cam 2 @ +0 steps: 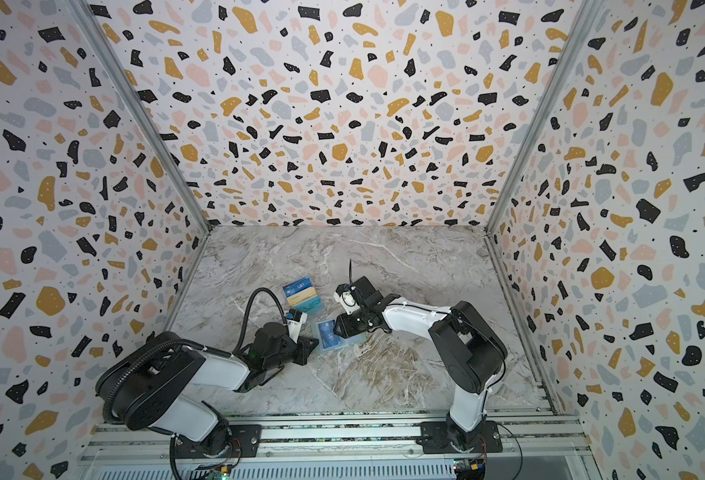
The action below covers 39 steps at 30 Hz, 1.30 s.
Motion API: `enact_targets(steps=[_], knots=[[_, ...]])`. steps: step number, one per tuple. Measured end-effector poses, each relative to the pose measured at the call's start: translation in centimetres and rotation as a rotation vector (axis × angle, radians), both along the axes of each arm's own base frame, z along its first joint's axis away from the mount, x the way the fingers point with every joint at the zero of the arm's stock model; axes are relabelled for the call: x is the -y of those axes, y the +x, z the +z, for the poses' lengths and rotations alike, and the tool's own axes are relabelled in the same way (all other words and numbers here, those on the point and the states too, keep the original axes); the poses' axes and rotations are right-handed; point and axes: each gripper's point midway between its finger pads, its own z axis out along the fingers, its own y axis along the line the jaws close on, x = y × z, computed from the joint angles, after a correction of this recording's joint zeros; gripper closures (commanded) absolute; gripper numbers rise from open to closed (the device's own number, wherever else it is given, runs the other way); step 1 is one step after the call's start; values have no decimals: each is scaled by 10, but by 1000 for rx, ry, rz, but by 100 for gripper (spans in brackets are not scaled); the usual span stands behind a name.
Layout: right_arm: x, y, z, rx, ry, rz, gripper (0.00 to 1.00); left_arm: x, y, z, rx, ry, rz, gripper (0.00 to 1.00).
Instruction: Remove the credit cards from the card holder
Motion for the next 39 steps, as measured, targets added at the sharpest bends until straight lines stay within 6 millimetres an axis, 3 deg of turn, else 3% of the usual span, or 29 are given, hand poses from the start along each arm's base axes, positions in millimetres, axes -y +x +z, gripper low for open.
enact_targets(steps=[7, 20, 39], knots=[[-3, -1, -14, -48, 21, -9, 66, 1, 0, 0, -1, 0, -2, 100], [-7, 1, -22, -86, 55, -21, 68, 1, 0, 0, -1, 0, -3, 100], [-4, -2, -21, -173, 177, -29, 71, 2, 1, -1, 3, -7, -7, 100]])
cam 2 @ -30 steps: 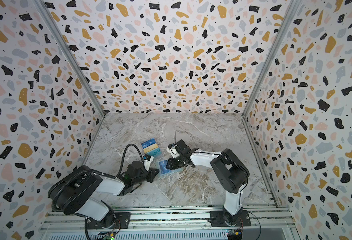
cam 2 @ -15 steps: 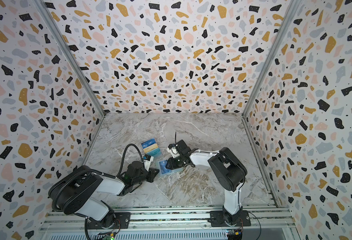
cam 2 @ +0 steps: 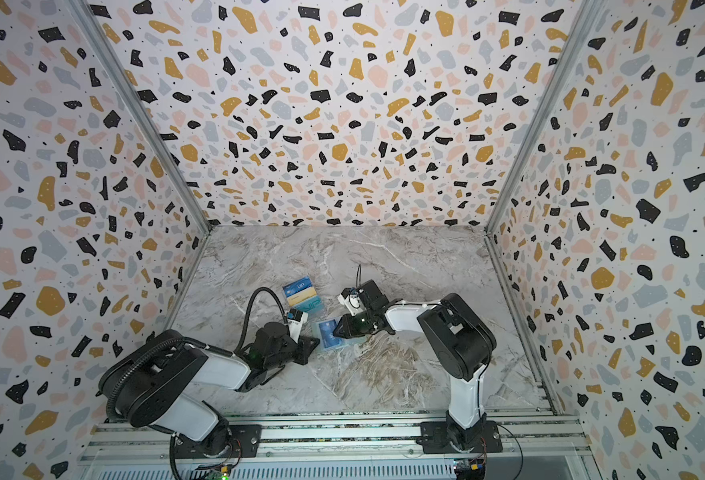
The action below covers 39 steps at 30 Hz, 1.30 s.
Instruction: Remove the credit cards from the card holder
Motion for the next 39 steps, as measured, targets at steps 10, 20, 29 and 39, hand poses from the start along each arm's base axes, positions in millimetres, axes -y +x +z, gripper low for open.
enact_targets(steps=[10, 20, 29, 39], knots=[[-2, -4, 6, -37, 59, 8, 71, 1, 0, 0, 2, -3, -1, 100], [-3, -4, 11, -62, 108, 6, 72, 1, 1, 0, 3, -4, -2, 100], [-4, -4, 12, -80, 137, 8, 72, 1, 1, 0, 5, -6, -3, 100], [-4, -4, 9, -102, 150, 13, 72, 2, 1, 0, 5, -7, -4, 100]])
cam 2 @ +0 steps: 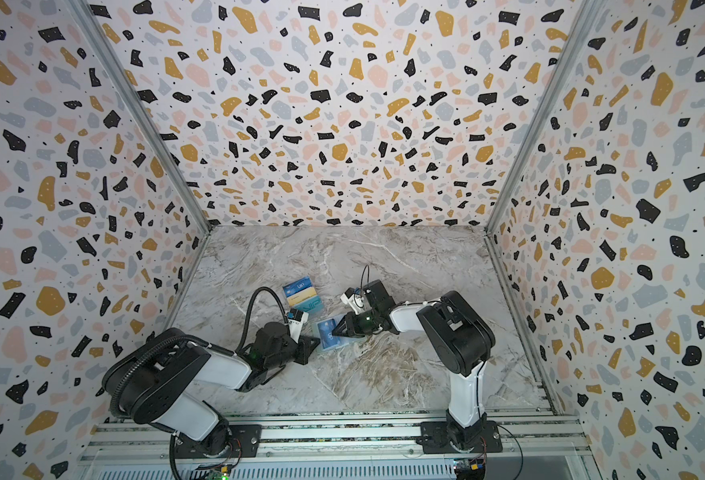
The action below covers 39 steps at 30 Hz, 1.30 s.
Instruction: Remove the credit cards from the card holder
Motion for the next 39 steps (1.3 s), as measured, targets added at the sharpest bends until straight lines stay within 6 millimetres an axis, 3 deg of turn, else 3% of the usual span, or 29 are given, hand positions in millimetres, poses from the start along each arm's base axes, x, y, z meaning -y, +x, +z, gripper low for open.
enact_targets(steps=[29, 39], knots=[[-4, -16, 12, -71, 121, 77, 72, 3, 2, 0, 3, -7, -6, 100], [-5, -15, -1, -99, 107, 77, 71, 3, 2, 0, 4, -9, -6, 100]])
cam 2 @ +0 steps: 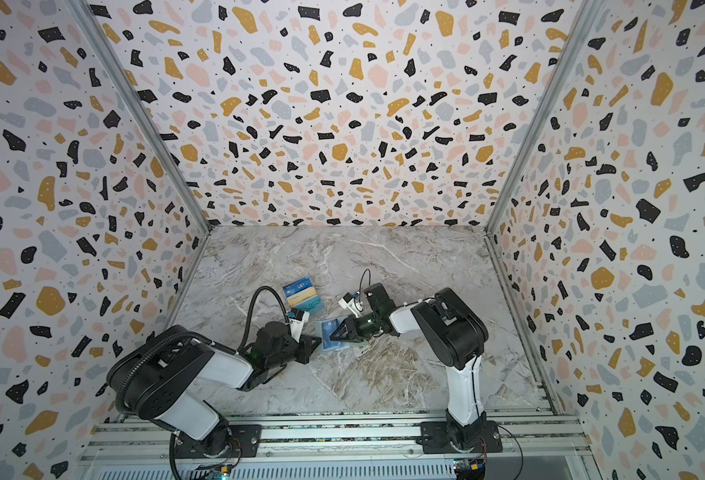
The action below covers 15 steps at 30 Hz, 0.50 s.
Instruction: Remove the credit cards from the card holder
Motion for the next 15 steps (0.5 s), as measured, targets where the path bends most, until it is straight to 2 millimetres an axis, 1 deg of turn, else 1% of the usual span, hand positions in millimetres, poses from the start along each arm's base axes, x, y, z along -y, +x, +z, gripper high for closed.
enact_targets(steps=[7, 15], knots=[[-2, 0, 1, -1, 6, 5, 70, 0, 0, 0, 0, 0, 0, 100], [-5, 1, 7, -1, 34, 4, 71, 0, 0, 0, 0, 0, 1, 100]])
